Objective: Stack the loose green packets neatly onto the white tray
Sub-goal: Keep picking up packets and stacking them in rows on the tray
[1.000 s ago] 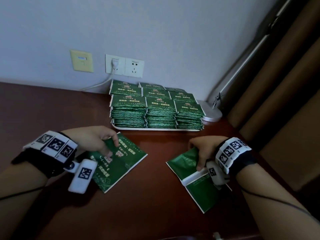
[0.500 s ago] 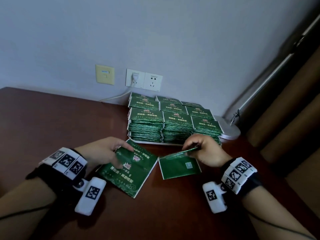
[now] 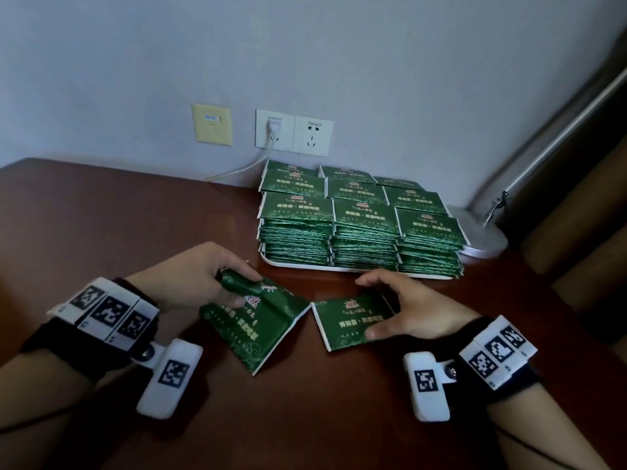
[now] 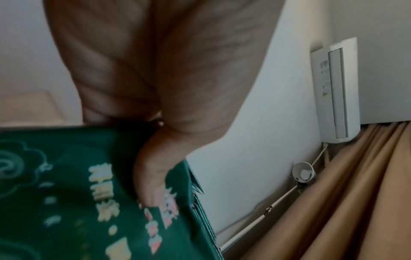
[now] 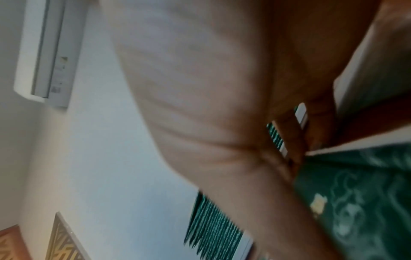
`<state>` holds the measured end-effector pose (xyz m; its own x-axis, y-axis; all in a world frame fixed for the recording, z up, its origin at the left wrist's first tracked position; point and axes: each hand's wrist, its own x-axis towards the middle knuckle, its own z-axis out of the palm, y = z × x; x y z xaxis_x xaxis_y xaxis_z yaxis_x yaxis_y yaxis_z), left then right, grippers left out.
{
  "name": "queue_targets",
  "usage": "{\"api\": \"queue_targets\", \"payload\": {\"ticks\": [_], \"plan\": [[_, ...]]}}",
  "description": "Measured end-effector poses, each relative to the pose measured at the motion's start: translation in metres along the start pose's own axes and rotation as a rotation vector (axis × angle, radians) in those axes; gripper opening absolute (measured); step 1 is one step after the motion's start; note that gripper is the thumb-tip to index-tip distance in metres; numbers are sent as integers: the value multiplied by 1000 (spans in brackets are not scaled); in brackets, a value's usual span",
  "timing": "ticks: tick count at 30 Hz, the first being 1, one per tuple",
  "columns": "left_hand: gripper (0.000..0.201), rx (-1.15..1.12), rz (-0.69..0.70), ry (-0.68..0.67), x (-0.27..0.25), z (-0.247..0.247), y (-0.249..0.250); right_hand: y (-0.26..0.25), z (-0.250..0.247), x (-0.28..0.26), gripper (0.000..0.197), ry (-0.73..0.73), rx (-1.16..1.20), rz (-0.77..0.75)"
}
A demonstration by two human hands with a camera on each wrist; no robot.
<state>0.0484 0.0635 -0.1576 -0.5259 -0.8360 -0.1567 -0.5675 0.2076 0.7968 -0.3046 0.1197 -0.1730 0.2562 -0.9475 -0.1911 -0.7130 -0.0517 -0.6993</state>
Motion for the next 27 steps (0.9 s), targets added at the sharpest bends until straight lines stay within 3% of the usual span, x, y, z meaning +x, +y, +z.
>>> {"api": "queue_targets", "payload": {"ticks": [3, 7, 10, 13, 17, 20, 22, 24, 27], "plan": [[17, 75, 67, 129, -2, 1, 6, -2, 1, -5, 82, -6, -92, 58], [8, 181, 201, 262, -6, 1, 12, -4, 6, -7, 75, -10, -79, 107], [21, 34, 272, 311, -8, 4, 15, -5, 7, -9, 57, -15, -25, 123], [29, -147, 257, 286, -5, 12, 15, -8, 6, -11, 48, -12, -32, 113], [24, -40, 151, 265, 4, 23, 8, -11, 7, -12, 46, -12, -2, 77], [55, -30, 20, 94, 3, 24, 1, -11, 8, -12, 47, -19, 29, 66], [72, -6, 9, 43, 3, 22, -2, -9, 8, -11, 47, -17, 48, 61], [65, -13, 24, 26, 3, 21, 0, -8, 9, -10, 48, -7, 59, 49], [34, -206, 60, 11, 3, 22, 5, -6, 9, -10, 47, 12, 59, 43]]}}
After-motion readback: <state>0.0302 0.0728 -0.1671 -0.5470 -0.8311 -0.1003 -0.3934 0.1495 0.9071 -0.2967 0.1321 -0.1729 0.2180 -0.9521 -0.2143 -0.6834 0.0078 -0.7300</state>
